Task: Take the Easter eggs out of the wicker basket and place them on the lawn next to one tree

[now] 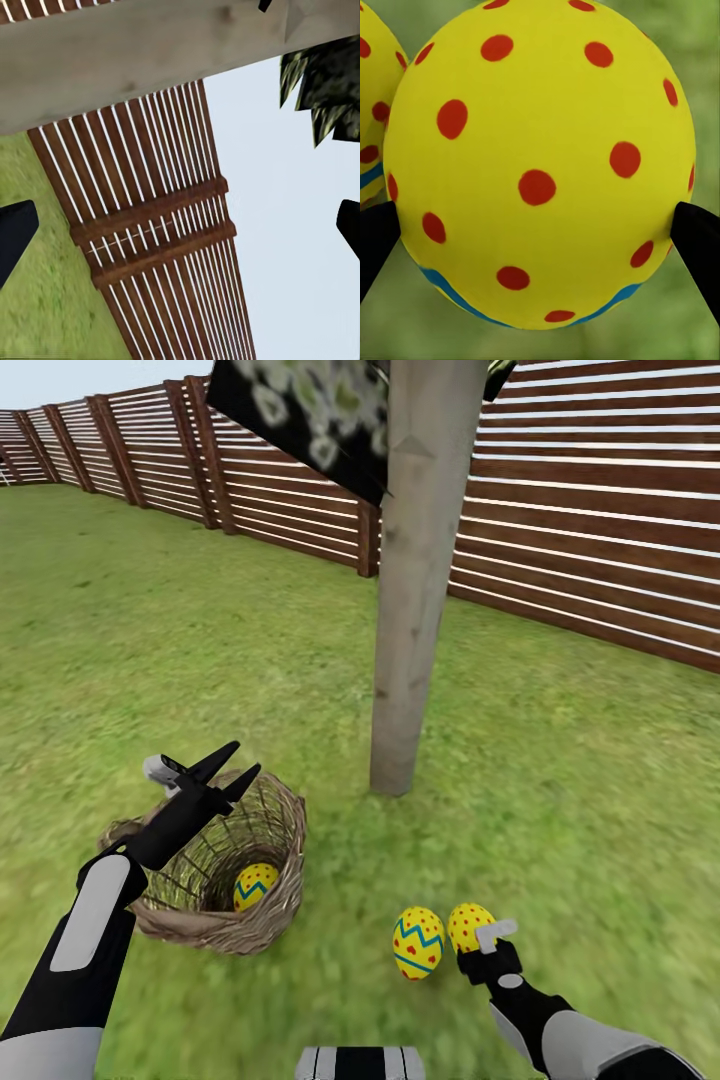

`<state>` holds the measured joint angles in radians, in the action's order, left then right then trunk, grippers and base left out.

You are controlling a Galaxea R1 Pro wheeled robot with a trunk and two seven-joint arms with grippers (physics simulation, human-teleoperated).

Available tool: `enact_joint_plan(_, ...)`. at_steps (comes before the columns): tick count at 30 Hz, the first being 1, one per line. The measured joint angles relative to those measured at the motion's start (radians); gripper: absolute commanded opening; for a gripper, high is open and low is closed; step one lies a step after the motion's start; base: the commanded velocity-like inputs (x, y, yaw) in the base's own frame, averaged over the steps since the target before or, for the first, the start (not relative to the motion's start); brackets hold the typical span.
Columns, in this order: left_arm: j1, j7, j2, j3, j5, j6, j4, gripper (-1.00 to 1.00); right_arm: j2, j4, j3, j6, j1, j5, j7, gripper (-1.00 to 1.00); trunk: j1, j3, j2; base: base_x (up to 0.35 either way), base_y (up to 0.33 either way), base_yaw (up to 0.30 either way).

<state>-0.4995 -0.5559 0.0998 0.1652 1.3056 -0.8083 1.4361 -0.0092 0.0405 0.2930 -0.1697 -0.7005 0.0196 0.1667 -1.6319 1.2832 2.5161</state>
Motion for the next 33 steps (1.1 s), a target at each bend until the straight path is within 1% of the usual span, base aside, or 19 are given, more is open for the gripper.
enact_joint_plan(8,0.000,0.000,-0.001,-0.002,0.000,0.001,0.000,1.00,0.001,0.002,0.001,0.000,-0.002,-0.003,0.000,-1.00,-0.004,0.031,0.002,0.000,0.000,0.000)
enact_joint_plan(10,0.000,0.000,-0.001,-0.002,0.000,0.001,0.000,1.00,0.002,0.005,0.011,-0.001,-0.003,-0.011,0.003,-1.00,-0.004,0.039,0.003,0.000,0.000,0.000)
enact_joint_plan(13,0.000,0.000,-0.001,-0.002,0.000,0.001,0.000,1.00,0.001,0.023,0.007,-0.002,-0.004,-0.009,0.007,-1.00,-0.005,0.050,0.003,0.000,0.000,0.000)
enact_joint_plan(19,0.000,0.000,-0.001,-0.002,0.001,0.000,0.000,1.00,0.001,0.023,0.007,-0.001,-0.004,-0.009,0.007,-1.00,-0.005,0.050,0.003,0.000,0.000,0.000)
enact_joint_plan(20,0.000,0.000,-0.001,-0.002,0.001,0.000,0.000,1.00,0.001,0.023,0.007,-0.001,-0.004,-0.009,0.007,1.00,-0.005,0.050,0.003,0.000,0.000,0.000)
enact_joint_plan(22,0.000,0.000,0.000,-0.002,0.001,0.001,0.000,1.00,0.001,0.002,0.000,0.000,-0.003,-0.002,0.000,1.00,-0.006,0.050,0.003,0.000,0.000,0.000)
enact_joint_plan(26,0.000,0.000,0.000,-0.001,0.001,0.000,0.000,1.00,0.001,0.003,0.000,0.000,-0.003,-0.002,-0.001,1.00,-0.006,0.050,0.003,0.000,0.000,0.000)
enact_joint_plan(29,0.000,0.000,0.000,-0.001,0.001,0.000,0.000,1.00,0.001,0.031,0.000,-0.002,-0.003,-0.002,-0.004,1.00,-0.006,0.050,0.003,0.000,0.000,0.000)
enact_joint_plan(33,0.000,0.000,0.000,0.000,0.002,0.000,0.000,1.00,0.002,0.038,-0.003,-0.009,-0.003,0.002,-0.009,1.00,-0.006,0.050,0.003,0.000,0.000,0.000)
